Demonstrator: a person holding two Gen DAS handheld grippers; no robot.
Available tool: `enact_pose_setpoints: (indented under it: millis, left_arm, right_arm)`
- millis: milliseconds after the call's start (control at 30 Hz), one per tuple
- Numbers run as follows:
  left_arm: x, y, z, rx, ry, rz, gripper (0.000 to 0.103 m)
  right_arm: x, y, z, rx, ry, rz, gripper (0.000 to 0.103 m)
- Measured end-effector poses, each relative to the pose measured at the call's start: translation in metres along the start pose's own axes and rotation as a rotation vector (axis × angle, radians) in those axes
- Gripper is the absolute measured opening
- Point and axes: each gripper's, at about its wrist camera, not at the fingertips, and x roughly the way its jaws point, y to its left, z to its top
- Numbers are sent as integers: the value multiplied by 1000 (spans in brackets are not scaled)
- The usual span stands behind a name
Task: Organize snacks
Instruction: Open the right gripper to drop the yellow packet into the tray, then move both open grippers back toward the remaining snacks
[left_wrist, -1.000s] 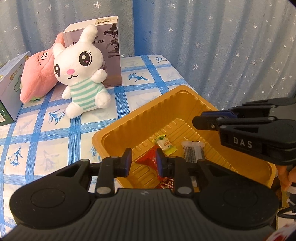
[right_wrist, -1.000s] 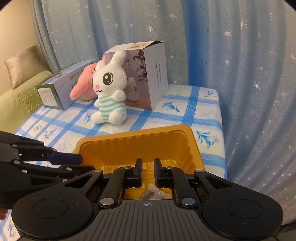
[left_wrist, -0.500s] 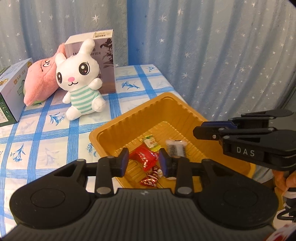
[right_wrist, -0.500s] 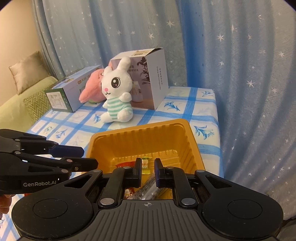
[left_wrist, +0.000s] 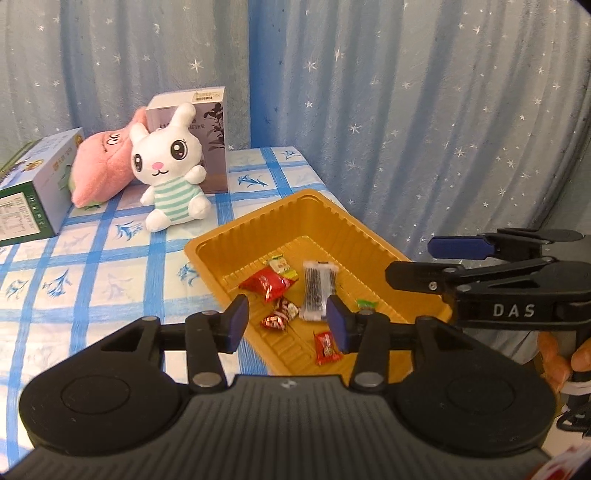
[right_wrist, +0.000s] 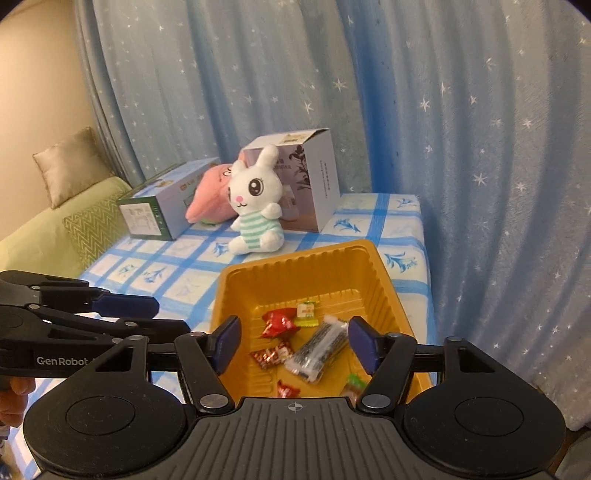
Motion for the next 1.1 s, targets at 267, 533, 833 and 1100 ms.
enact_pose_setpoints:
  millis: [267,533,833,1100]
  left_arm:
    - [-51,3,-35,-36,-21,21,52]
    - [-91,13,-76,-78,-7,60,53]
    - [-120,19,-115,-88,24,100,53]
    - [-131,21,-141,-100,56,116,53]
  right_arm:
    - [-39,19,-24,-7,2,21,72]
    - [-65,39,-52,-17,37,53,77]
    - [-81,52,-84,-42,104,60,77]
    - [-84,64,-105,-92,161,68,77]
